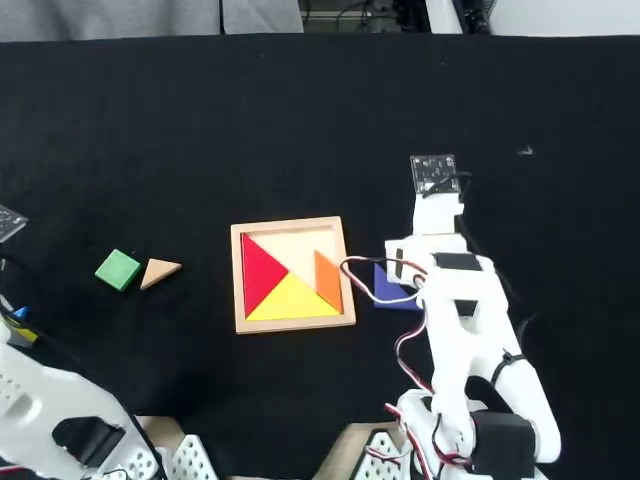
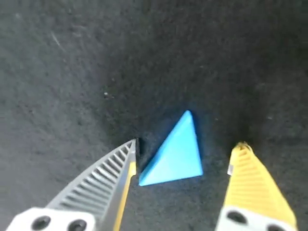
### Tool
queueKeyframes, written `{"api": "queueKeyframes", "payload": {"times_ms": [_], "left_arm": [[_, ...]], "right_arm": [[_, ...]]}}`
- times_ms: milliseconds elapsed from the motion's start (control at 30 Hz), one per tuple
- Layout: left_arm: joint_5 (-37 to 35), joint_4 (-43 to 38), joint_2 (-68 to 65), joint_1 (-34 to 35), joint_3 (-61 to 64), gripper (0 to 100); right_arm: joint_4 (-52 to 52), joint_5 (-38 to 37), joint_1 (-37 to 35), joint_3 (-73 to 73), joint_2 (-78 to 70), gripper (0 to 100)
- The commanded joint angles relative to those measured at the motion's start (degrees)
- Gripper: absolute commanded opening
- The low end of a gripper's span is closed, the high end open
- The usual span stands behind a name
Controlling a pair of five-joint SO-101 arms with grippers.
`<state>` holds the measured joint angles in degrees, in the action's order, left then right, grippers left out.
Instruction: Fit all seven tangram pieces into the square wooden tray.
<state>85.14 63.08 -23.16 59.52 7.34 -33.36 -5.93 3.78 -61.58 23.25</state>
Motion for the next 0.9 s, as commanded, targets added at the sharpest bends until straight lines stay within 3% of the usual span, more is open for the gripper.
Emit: {"api": "queueKeyframes", "payload": {"times_ms": [0,133,333,533,867], "left_arm": [[32.26,3.43,-3.78,-2.42,-7.34,31],[32.88,12.40,-6.24,-3.65,-13.49,29],[34.02,20.84,-8.70,-2.59,-19.47,13],[33.23,22.42,-9.32,-1.27,-19.56,19],[15.65,24.35,-9.49,-8.04,-19.56,18]], "right_arm": [[1.23,0.00,0.62,0.31,0.13,1.2],[1.41,0.00,0.70,0.22,0.13,1.2],[1.49,0.00,0.70,0.22,0.13,1.2],[1.49,0.00,0.70,0.22,0.13,1.2],[1.49,0.00,0.70,0.13,0.13,1.2]]}}
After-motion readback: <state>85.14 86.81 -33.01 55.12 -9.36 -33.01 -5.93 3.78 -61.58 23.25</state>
